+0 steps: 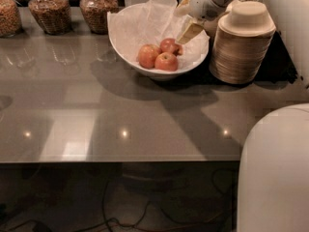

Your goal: Pick apple from white bowl

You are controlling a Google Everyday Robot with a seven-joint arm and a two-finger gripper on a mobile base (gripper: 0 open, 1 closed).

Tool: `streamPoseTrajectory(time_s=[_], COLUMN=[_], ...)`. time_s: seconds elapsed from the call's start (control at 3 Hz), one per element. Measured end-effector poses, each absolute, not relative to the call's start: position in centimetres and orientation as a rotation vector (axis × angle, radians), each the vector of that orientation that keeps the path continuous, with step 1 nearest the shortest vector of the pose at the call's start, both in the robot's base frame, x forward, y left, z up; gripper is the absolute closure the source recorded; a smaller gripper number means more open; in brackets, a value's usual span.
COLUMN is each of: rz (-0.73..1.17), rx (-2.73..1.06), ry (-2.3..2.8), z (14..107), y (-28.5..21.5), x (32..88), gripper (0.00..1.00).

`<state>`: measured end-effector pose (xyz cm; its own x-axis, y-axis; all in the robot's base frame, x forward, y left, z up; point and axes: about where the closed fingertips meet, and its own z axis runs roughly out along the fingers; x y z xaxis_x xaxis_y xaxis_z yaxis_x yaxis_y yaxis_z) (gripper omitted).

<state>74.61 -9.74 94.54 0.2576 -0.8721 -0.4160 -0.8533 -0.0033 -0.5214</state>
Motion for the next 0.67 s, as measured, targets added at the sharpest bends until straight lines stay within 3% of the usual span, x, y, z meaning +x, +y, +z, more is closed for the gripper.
streamPoseTrajectory(time_s=[0.67], rz=[0.02], rx=[-1.804], ry=[1.574], z=[92.4], y=[-9.0], x=[75.5], gripper=[0.42])
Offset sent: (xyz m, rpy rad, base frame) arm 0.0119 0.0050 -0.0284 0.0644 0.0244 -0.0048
